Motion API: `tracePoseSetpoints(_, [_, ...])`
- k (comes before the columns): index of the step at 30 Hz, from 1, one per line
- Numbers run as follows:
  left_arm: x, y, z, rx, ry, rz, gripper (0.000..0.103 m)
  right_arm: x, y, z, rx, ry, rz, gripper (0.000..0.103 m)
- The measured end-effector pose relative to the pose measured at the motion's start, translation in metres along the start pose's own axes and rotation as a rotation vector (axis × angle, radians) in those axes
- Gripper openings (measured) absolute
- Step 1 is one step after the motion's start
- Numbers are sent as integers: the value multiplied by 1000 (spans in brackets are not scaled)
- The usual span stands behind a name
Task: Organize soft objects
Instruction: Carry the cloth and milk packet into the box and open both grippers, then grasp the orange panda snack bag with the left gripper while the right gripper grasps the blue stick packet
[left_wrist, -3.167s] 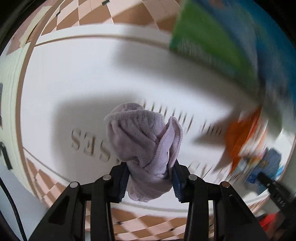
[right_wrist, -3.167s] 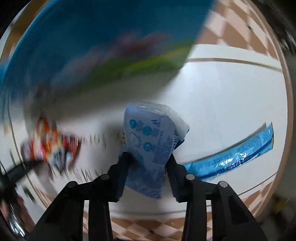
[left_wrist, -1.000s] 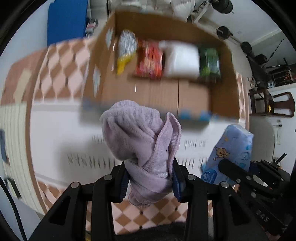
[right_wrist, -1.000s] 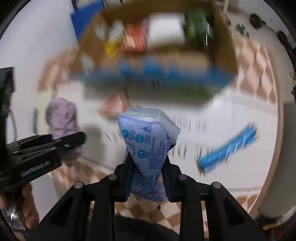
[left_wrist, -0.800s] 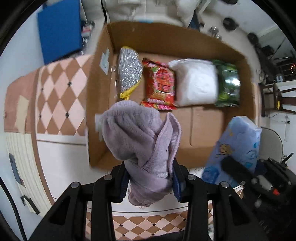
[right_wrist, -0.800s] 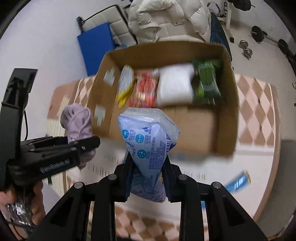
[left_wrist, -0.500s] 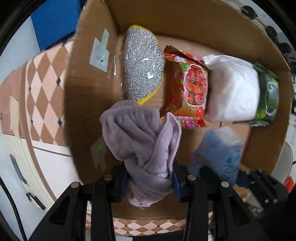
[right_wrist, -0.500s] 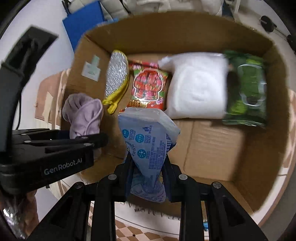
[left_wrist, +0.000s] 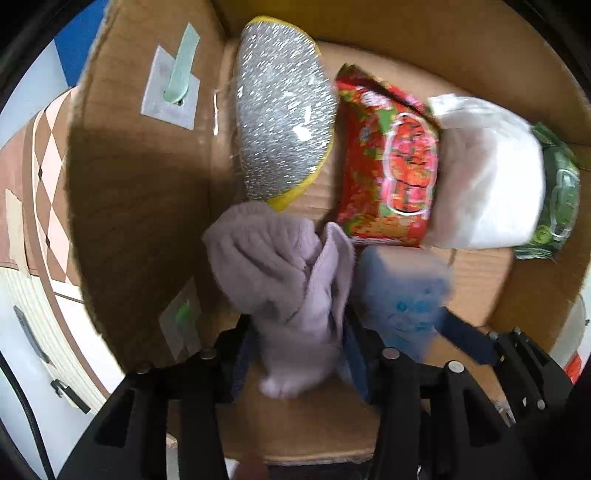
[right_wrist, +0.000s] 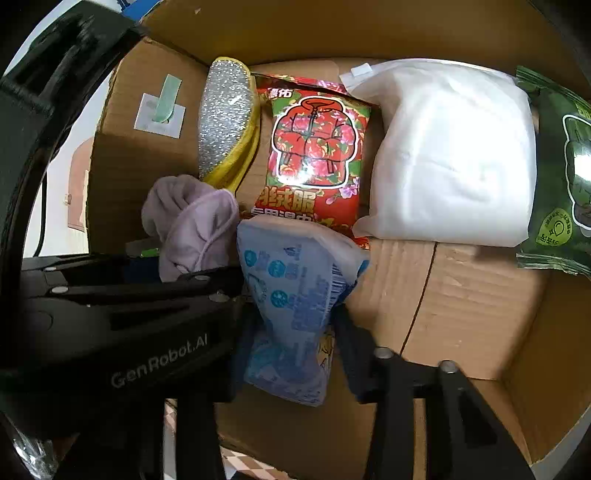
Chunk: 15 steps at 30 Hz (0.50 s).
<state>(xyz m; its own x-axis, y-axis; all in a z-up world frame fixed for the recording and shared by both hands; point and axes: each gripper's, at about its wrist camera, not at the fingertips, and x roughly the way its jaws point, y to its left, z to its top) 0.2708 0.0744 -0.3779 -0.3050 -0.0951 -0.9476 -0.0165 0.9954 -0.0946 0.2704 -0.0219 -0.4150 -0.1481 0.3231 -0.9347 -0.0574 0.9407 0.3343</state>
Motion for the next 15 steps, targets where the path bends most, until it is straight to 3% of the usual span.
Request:
tracePoseSetpoints(1, [-5,-1,-3,3,-10,-6,49,-3,-1,-1,1,-4,2,71])
tracePoseSetpoints(2, [-10,-2,-5,6,-22,-12,64,-8,-1,-3,0,-11,-5,77])
tracePoseSetpoints(3, [-18,-3,-8,7,-40,-18,79,-12,-2,-2,-2,-17,-13,79])
tracePoseSetpoints(4, [-26,-4,-13,9,-66,-21,83,-18,-2,-4,-3,-25,-23,82])
tracePoseSetpoints(7, [-44,-7,-29,23,-119,-22,83,-37,-2,-11,-16,-43,-67,85])
tracePoseSetpoints(9, [-58,-10,-46,33,-169,-12,91,-51,-1,-18,-31,-70,-116,91])
tracePoseSetpoints(11, [-71,-11,-60,37,-217,-1,93,-63,0,-28,-38,-108,-158,103])
tracePoseSetpoints(15, [-93,-15,-94,31,-332,32,93,-89,-3,-49,-23,-200,-233,103])
